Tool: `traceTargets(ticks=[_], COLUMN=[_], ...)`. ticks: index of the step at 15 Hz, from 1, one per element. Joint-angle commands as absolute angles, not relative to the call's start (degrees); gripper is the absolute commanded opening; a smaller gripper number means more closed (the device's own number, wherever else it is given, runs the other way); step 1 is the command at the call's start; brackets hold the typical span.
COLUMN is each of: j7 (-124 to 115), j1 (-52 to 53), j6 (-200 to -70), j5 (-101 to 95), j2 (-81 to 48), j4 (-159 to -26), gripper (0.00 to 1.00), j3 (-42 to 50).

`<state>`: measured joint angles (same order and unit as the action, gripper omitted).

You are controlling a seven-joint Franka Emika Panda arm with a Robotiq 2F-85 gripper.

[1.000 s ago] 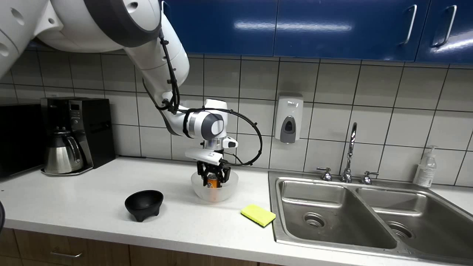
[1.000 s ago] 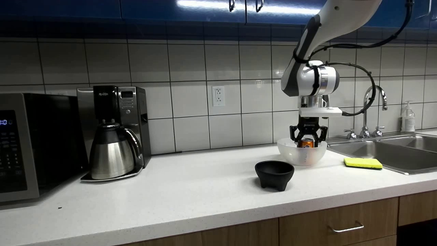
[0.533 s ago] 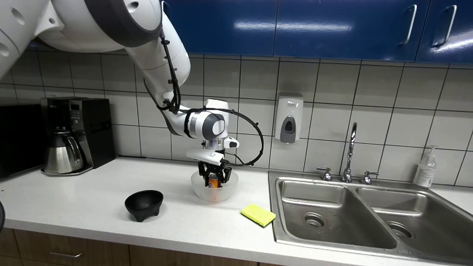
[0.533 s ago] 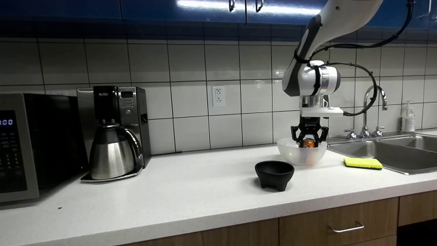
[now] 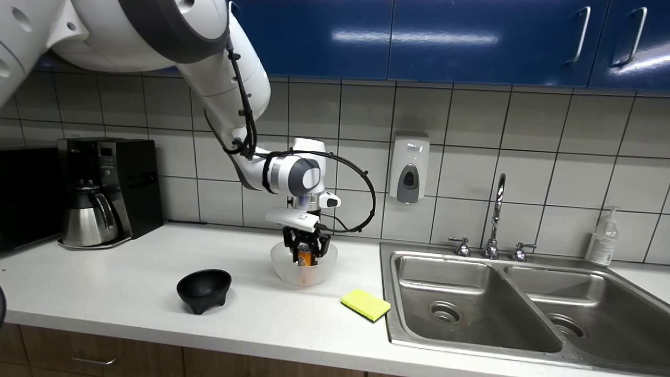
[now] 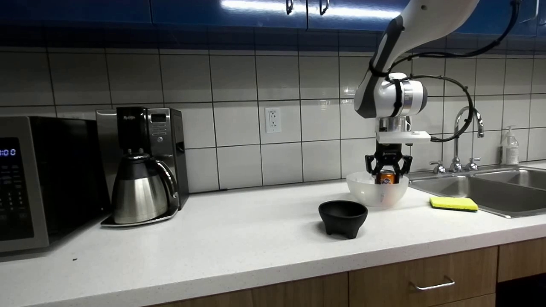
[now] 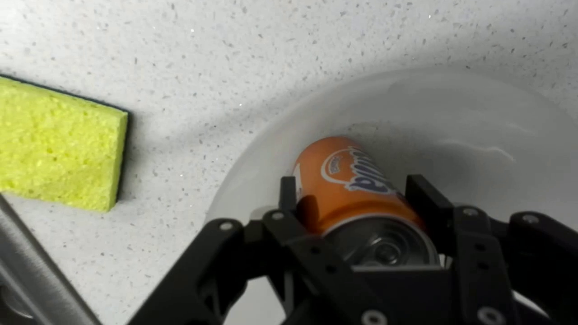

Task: Put the Fanta can directly on the counter

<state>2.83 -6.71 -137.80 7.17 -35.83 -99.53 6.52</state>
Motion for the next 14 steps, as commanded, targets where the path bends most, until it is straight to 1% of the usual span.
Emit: traceTargets(ticks=[1, 14], j7=[2.5, 4.3], j1=[-7.8, -8.9], j6=[-137.4, -136.5], j5=[6.1, 6.8], j2=[-31.7, -20.1], j4=[-101.5, -108.7], gripper=[0.38, 0.38], j3=[6.0, 5.9])
